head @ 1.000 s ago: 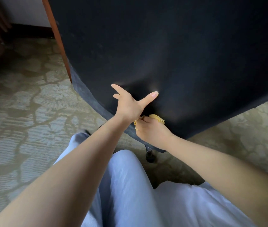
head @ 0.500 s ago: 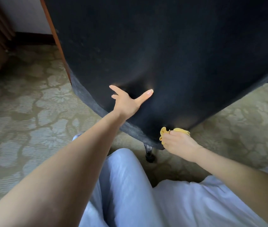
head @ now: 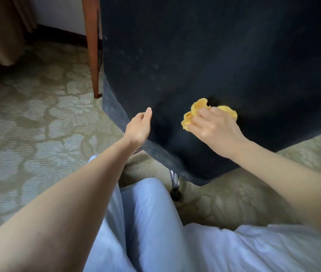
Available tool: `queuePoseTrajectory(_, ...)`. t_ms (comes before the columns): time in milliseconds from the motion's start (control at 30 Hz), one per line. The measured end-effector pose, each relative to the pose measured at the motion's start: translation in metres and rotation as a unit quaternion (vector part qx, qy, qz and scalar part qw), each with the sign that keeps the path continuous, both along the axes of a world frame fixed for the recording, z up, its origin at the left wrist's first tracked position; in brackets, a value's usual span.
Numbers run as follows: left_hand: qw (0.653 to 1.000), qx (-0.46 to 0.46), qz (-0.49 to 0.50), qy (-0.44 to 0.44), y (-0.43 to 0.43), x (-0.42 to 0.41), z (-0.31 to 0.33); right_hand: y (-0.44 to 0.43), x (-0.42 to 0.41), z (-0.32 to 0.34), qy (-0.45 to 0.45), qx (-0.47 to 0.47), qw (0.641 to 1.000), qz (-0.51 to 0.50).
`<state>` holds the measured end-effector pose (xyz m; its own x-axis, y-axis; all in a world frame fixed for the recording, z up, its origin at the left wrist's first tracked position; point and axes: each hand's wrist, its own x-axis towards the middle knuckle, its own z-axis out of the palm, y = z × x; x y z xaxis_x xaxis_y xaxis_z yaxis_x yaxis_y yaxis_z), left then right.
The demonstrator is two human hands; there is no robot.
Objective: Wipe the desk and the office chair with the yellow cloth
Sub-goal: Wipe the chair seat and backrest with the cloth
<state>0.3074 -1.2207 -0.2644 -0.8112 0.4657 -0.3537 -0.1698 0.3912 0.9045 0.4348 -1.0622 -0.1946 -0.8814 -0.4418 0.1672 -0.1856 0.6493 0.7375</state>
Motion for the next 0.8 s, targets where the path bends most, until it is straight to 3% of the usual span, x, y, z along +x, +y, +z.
queuePoseTrajectory(100,0.999,-0.027,-0.021,0.019,-0.021,-0.019,-0.014,-0.020,-0.056,0.012,0.059,0.011,0.998,0.023)
queuePoseTrajectory(200,0.999,-0.033,-0.012,0.007,-0.041,-0.036,-0.028,-0.044,-0.113,0.015,0.063,0.040,0.997,0.002)
queuePoseTrajectory(367,1.000,-0.019,0.013,-0.015,-0.066,-0.058,-0.046,-0.081,-0.187,-0.003,0.006,0.037,0.997,-0.074)
queuePoseTrajectory(600,0.998,-0.006,0.031,-0.048,-0.077,-0.097,-0.065,-0.099,-0.241,-0.058,-0.044,0.016,0.996,-0.080)
queuePoseTrajectory(800,0.991,0.073,0.100,-0.057,-0.068,-0.132,-0.063,-0.101,-0.269,-0.109,-0.149,0.027,0.983,-0.107)
